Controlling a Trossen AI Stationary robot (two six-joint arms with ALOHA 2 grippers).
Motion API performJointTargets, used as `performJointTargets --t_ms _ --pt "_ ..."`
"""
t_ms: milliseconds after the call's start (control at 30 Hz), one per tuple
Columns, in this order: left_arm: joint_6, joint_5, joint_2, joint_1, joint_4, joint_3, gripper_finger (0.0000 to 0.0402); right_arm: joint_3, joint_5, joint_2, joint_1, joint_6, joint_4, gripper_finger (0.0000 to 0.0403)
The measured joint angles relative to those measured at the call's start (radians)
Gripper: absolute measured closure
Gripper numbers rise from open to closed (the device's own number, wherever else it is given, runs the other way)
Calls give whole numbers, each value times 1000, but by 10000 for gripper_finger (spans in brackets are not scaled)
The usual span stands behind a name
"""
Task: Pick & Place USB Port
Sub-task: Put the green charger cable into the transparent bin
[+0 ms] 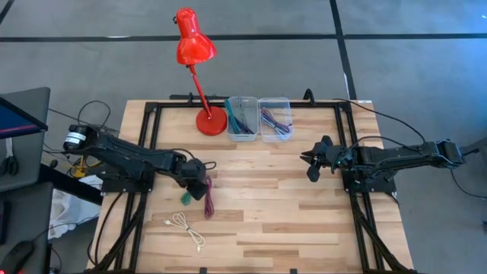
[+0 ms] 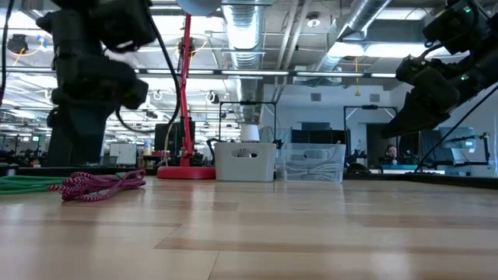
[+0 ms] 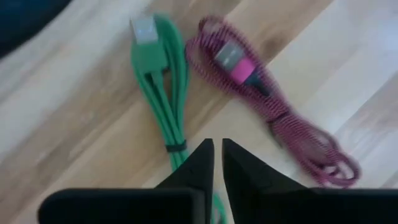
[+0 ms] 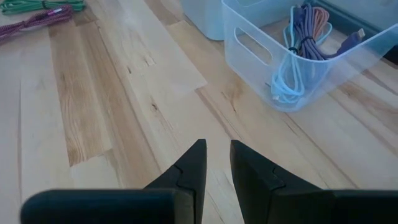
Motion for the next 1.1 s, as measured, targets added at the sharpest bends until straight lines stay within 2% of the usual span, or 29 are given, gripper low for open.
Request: performJointTargets --t_ms 133,567,900,1100 --pt "1 48 46 0 1 1 347 0 0 0 0 0 -9 337" --pt "82 22 47 96 12 2 274 0 0 0 0 2 -16 337" --pt "100 11 49 105 11 1 270 0 -1 0 0 3 -15 337" --pt "73 4 49 105 26 -55 270 0 -1 0 0 3 -14 337"
